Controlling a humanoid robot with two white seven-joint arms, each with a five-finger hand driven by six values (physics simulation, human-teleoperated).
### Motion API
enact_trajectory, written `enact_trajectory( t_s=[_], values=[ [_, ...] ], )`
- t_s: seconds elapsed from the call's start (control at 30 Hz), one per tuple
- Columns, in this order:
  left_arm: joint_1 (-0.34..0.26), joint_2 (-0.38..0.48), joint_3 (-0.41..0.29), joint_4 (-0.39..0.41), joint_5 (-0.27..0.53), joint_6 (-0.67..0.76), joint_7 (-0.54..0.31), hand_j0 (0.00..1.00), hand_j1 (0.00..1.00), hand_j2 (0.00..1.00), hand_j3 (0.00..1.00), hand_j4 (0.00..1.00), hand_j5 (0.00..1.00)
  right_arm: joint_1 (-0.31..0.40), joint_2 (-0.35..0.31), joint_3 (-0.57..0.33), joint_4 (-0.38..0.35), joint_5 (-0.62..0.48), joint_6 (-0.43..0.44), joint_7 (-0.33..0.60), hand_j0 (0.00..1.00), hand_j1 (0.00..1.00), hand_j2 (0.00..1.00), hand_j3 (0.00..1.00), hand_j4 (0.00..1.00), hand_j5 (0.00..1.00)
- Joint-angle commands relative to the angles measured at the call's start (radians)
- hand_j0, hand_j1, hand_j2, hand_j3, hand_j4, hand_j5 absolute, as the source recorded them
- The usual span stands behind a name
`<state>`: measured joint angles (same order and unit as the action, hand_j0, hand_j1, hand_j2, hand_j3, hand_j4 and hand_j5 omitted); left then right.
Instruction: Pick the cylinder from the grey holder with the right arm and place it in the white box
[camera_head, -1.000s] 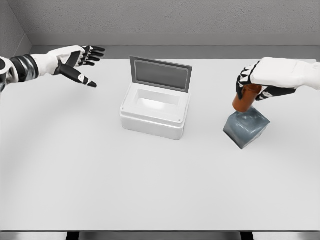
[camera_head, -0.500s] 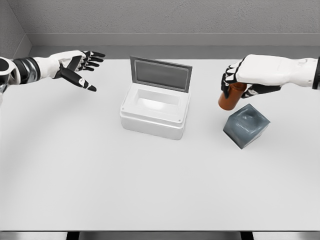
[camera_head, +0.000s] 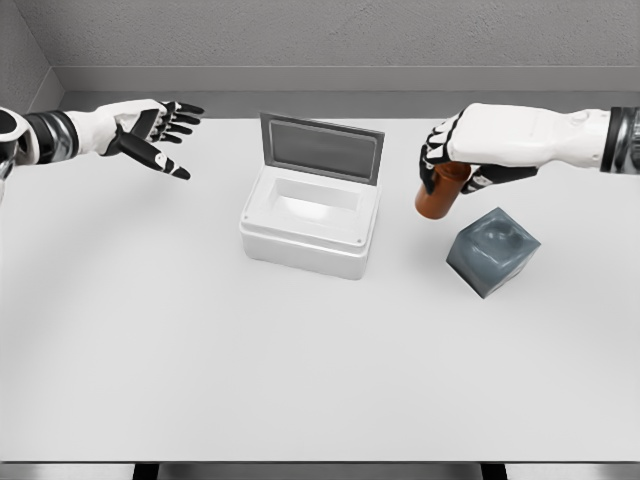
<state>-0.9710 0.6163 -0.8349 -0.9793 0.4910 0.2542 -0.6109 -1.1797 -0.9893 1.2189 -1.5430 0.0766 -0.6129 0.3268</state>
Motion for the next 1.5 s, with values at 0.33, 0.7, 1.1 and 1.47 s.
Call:
enact_trajectory(
  t_s=[0.33, 0.7, 1.1, 1.47],
  values=[
    [0.011, 0.000, 0.037, -0.001, 0.003, 0.011, 0.000, 1.00, 1.00, 1.00, 1.00, 1.00, 1.00, -0.023, 0.049, -0.002, -0.006, -0.009, 0.002, -0.003, 0.42, 0.42, 0.42, 0.42, 0.42, 0.42],
    [0.011, 0.000, 0.039, 0.001, 0.001, 0.011, 0.000, 1.00, 1.00, 1.00, 1.00, 1.00, 1.00, -0.035, 0.081, 0.004, -0.009, -0.008, 0.002, 0.005, 0.42, 0.42, 0.42, 0.42, 0.42, 0.42],
    [0.029, -0.003, 0.068, 0.002, 0.001, 0.011, 0.000, 1.00, 1.00, 1.00, 1.00, 1.00, 1.00, -0.057, 0.101, 0.018, -0.002, 0.000, 0.002, 0.032, 0.42, 0.42, 0.42, 0.42, 0.42, 0.42],
    [0.035, -0.003, 0.079, 0.004, 0.001, 0.011, 0.000, 1.00, 1.00, 1.00, 1.00, 1.00, 1.00, -0.075, 0.141, 0.034, 0.012, 0.003, 0.002, 0.066, 0.42, 0.42, 0.42, 0.42, 0.42, 0.42]
  ],
)
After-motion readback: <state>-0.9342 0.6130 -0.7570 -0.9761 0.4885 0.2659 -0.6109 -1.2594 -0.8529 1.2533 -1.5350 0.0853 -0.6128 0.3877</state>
